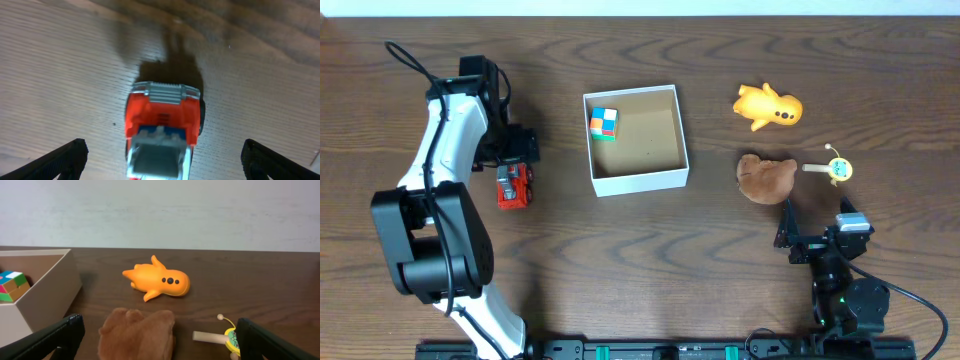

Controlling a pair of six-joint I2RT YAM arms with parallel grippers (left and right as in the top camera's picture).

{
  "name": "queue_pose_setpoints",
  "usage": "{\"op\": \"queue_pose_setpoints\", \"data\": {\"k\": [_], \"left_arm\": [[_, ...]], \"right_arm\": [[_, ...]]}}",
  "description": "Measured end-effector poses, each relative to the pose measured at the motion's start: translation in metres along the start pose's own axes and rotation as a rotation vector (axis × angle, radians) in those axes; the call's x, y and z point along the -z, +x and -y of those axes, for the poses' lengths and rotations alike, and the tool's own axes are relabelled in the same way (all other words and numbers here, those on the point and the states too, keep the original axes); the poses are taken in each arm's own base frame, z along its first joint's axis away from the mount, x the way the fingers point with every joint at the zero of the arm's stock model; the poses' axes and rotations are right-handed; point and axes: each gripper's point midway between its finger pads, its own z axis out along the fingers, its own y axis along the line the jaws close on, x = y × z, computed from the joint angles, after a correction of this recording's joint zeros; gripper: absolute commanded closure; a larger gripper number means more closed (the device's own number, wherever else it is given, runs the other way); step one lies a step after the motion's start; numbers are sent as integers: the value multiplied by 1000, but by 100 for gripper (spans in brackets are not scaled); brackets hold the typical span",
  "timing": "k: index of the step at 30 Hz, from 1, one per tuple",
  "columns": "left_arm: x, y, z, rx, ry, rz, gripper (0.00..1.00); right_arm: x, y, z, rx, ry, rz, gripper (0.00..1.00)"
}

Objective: Pack container
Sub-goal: 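Lower the left gripper over the red toy truck and close on it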

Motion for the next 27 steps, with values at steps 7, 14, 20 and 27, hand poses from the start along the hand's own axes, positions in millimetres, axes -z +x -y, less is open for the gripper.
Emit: {"op": "queue_pose_setpoints", "data": {"k": [7,14,20,27], "left_arm": [[-15,4,2,-25,4,-25,2],[-27,4,3,-26,9,-7,2],[-41,13,4,-26,15,-21,2],[-42,14,5,-26,18,-21,2]], "right_arm": [[0,0,0,0,0,0,1],[0,0,0,0,0,0,1],[0,0,0,0,0,0,1],[0,0,0,0,0,0,1]]}}
